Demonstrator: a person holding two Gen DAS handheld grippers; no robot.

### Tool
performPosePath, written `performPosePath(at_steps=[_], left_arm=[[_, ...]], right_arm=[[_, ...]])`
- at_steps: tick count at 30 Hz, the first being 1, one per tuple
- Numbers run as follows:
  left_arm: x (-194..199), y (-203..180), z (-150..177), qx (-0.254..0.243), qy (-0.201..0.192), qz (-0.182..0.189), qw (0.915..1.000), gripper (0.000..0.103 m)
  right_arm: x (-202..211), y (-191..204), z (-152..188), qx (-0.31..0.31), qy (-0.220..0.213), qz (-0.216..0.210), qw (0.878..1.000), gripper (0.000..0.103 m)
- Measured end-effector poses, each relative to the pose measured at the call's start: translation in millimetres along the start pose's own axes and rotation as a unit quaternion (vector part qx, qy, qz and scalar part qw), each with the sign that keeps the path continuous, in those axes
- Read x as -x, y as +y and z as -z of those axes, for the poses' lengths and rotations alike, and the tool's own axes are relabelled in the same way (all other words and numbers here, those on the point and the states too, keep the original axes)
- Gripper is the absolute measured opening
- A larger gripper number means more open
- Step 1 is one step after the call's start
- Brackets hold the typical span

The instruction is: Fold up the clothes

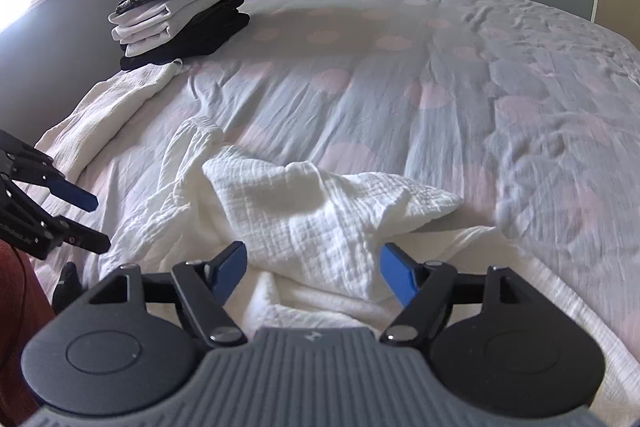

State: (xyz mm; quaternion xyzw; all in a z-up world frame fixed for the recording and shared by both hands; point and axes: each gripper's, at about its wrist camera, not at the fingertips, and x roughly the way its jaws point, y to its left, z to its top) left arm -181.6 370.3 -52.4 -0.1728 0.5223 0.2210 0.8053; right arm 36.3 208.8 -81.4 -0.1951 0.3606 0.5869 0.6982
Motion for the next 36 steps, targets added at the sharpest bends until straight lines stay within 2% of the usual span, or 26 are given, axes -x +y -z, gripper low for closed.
performPosePath(at_steps=[4,9,10,12,13,14,15,16,17,18,20,24,29,32,36], left_arm=[[-23,8,-33,0.025,-0.020,-0.006,0.9995,0.075],[-74,18,-51,0.053,0.008,-0.022,0.9983,0.073],[-82,19,-50,0.056,0.013,-0.024,0.9981,0.070],[-95,23,-49,0.061,0.022,-0.028,0.9975,0.051],[-98,25,-47,0.063,0.023,-0.026,0.9974,0.046],[-100,27,-44,0.065,0.025,-0.022,0.9973,0.033],[-101,30,-41,0.070,0.028,-0.017,0.9970,0.021],[-100,34,-39,0.073,0.030,-0.014,0.9968,0.018],[-97,37,-36,0.075,0.031,-0.014,0.9966,0.015],[-93,39,-33,0.073,0.033,-0.018,0.9966,0.014],[-83,42,-27,0.065,0.041,-0.030,0.9966,0.013],[-66,51,-9,0.054,0.079,-0.046,0.9944,0.013],[-58,65,21,0.055,0.149,-0.047,0.9862,0.013],[-57,68,27,0.067,0.157,-0.041,0.9845,0.028],[-41,61,20,0.042,0.140,-0.056,0.9877,0.053]], right_arm=[[-20,-4,-15,-0.012,0.002,-0.013,1.000,0.077],[-53,-5,-30,-0.019,0.011,-0.028,0.999,0.077],[-62,-6,-31,-0.018,0.015,-0.025,0.999,0.077],[-79,-9,-30,-0.016,0.028,-0.003,0.999,0.076],[-87,-12,-28,-0.019,0.037,0.002,0.999,0.075],[-93,-16,-25,-0.028,0.046,-0.005,0.999,0.066],[-98,-20,-21,-0.040,0.056,-0.016,0.997,0.048],[-100,-22,-17,-0.047,0.059,-0.021,0.997,0.037],[-100,-22,-14,-0.049,0.057,-0.023,0.997,0.018],[-100,-23,-10,-0.052,0.056,-0.024,0.997,0.015],[-92,-23,-8,-0.054,0.043,-0.024,0.997,0.007],[-70,-18,-10,-0.049,0.010,-0.001,0.999,0.006],[-57,-19,-4,-0.059,0.000,0.022,0.998,0.006],[-54,-18,-1,-0.060,0.003,-0.003,0.998,0.006],[-61,-9,9,-0.050,0.048,-0.038,0.997,0.006]])
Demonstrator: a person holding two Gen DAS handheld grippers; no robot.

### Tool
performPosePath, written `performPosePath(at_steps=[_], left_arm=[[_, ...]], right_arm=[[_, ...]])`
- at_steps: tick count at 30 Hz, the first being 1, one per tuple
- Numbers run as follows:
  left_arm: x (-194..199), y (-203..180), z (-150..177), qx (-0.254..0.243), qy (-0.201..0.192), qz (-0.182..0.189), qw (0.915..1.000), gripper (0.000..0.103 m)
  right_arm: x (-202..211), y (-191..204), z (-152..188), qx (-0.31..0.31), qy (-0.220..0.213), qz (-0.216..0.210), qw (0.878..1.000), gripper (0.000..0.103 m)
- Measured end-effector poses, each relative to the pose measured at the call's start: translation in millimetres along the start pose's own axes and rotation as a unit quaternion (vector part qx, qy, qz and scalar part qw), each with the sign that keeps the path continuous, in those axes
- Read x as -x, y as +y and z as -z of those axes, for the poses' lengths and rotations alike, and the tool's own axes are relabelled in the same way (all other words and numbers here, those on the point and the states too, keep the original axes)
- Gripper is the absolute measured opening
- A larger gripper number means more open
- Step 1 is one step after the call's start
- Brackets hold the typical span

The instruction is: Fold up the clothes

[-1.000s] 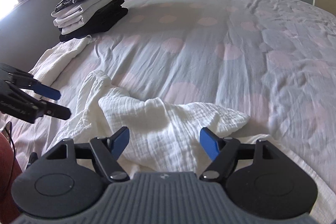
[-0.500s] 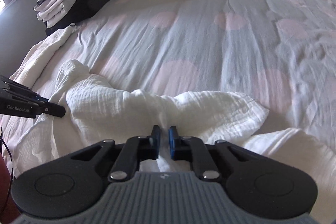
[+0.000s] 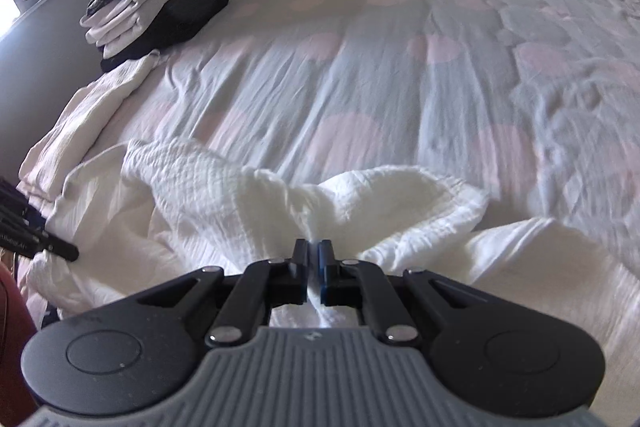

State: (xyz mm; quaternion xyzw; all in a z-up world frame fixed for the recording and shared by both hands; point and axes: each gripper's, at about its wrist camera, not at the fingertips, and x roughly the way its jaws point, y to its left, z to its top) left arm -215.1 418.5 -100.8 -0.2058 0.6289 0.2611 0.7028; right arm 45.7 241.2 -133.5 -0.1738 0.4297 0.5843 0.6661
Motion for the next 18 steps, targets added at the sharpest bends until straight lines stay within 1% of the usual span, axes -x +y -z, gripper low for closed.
performPosePath(at_steps=[4,7,8,10,12,15,18], left_arm=[[26,-14,-10,-0.044,-0.026,-0.007,0.9987,0.055],[44,-34,-21,-0.100,-0.053,-0.017,0.9934,0.061],[48,-41,-25,-0.124,-0.062,-0.023,0.9901,0.064],[51,-57,-35,-0.176,-0.078,-0.032,0.9807,0.066],[47,-73,-46,-0.222,-0.089,-0.035,0.9703,0.069],[32,-97,-60,-0.277,-0.095,-0.033,0.9555,0.072],[9,-111,-78,-0.304,-0.082,-0.034,0.9486,0.072]], right_arm=[[-3,14,10,0.025,0.037,-0.033,0.998,0.006],[-2,29,20,0.055,0.058,-0.049,0.996,0.006],[-2,34,23,0.065,0.065,-0.057,0.994,0.006],[-4,43,29,0.088,0.087,-0.077,0.989,0.006],[-8,49,33,0.105,0.098,-0.077,0.987,0.007],[-13,54,36,0.119,0.112,-0.080,0.983,0.007],[-17,51,37,0.114,0.121,-0.090,0.982,0.007]])
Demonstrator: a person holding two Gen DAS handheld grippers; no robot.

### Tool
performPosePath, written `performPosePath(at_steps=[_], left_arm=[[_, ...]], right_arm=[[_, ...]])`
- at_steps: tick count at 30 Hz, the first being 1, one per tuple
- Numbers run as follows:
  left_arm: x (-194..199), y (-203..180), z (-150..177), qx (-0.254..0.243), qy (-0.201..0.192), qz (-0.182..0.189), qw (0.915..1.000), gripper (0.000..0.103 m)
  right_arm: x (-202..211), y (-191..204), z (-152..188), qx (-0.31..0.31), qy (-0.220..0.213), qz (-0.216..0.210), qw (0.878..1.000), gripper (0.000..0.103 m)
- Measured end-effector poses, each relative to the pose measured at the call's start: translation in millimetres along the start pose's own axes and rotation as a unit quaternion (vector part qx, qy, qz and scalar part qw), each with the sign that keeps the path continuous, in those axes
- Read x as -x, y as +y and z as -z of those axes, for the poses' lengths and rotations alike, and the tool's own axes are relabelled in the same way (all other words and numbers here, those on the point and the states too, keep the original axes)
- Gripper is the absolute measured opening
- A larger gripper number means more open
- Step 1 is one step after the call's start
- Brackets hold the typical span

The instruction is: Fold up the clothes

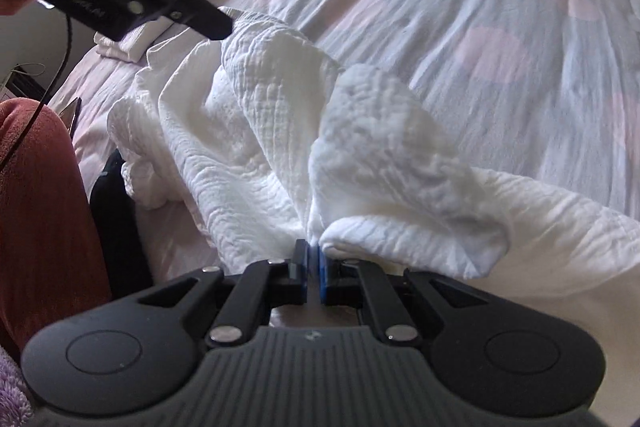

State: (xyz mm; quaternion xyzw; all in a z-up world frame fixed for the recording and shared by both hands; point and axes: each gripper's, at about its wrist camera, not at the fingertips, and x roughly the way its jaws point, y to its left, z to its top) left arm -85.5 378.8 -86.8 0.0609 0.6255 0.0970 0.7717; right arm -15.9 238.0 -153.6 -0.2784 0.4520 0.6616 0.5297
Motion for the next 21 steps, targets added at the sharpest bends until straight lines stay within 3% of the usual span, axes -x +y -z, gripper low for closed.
performPosePath(at_steps=[3,8,14,16,18,20,21], left_arm=[[-29,-1,-12,-0.007,0.026,0.006,0.9996,0.072],[-74,21,-11,0.068,0.068,0.047,0.9943,0.073],[-93,19,8,0.109,0.054,0.060,0.9908,0.075],[-89,11,14,0.105,0.032,0.057,0.9923,0.062],[-83,2,20,0.095,0.008,0.054,0.9940,0.036],[-74,-2,26,0.099,-0.012,0.052,0.9937,0.021],[-70,0,29,0.111,-0.022,0.047,0.9924,0.018]], right_arm=[[-1,-6,1,-0.016,-0.002,-0.014,1.000,0.007],[-3,-11,3,-0.027,-0.006,-0.027,0.999,0.007],[-7,-16,-1,-0.036,-0.006,-0.038,0.999,0.010],[-7,-18,-2,-0.041,-0.006,-0.042,0.998,0.010],[-7,-20,-4,-0.045,-0.006,-0.044,0.998,0.009],[-5,-22,-4,-0.053,-0.010,-0.045,0.998,0.009],[-5,-23,-4,-0.057,-0.013,-0.045,0.997,0.010]])
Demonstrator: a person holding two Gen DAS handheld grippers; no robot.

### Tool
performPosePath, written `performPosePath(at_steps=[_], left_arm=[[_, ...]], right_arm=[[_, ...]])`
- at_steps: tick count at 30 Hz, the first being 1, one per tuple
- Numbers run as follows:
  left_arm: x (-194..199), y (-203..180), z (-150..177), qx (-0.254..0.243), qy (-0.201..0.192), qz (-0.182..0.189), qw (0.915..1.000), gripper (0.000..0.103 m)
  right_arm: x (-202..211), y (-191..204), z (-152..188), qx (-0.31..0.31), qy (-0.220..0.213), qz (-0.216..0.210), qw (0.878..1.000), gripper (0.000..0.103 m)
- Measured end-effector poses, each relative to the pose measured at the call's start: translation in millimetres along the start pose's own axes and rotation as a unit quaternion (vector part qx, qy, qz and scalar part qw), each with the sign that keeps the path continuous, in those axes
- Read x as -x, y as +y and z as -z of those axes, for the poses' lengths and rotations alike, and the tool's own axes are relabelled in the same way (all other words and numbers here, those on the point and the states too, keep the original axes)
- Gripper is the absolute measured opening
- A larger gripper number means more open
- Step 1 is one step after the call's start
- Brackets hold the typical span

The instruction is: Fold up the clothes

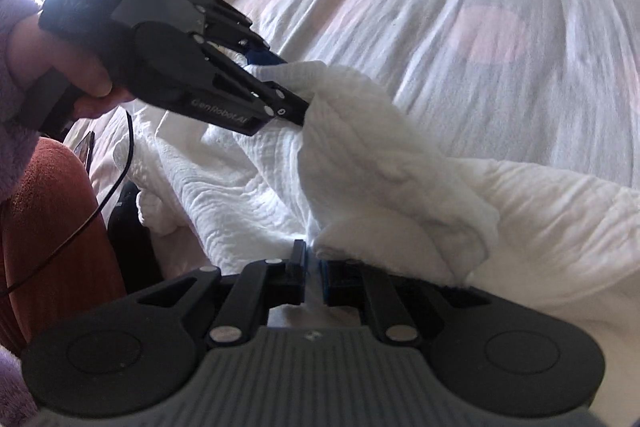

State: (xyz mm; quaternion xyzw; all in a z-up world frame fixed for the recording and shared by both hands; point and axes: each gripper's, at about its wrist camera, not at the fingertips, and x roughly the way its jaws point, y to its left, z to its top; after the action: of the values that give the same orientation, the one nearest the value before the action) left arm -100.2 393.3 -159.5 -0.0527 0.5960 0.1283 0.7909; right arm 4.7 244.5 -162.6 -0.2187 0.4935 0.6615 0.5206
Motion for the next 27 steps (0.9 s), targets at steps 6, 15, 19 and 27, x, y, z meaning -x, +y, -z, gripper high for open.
performPosePath(at_steps=[6,15,19,27], left_arm=[[45,30,15,0.089,-0.064,0.000,0.9940,0.013],[93,76,23,0.177,-0.125,-0.034,0.9756,0.012],[107,87,26,0.203,-0.143,-0.048,0.9674,0.012],[130,93,29,0.218,-0.164,-0.081,0.9586,0.012]], right_arm=[[30,4,1,-0.006,-0.064,0.014,0.998,0.056],[145,-61,29,-0.036,-0.126,0.217,0.967,0.071],[185,-146,63,-0.091,-0.070,0.325,0.939,0.067],[200,-230,130,-0.134,0.025,0.366,0.921,0.063]])
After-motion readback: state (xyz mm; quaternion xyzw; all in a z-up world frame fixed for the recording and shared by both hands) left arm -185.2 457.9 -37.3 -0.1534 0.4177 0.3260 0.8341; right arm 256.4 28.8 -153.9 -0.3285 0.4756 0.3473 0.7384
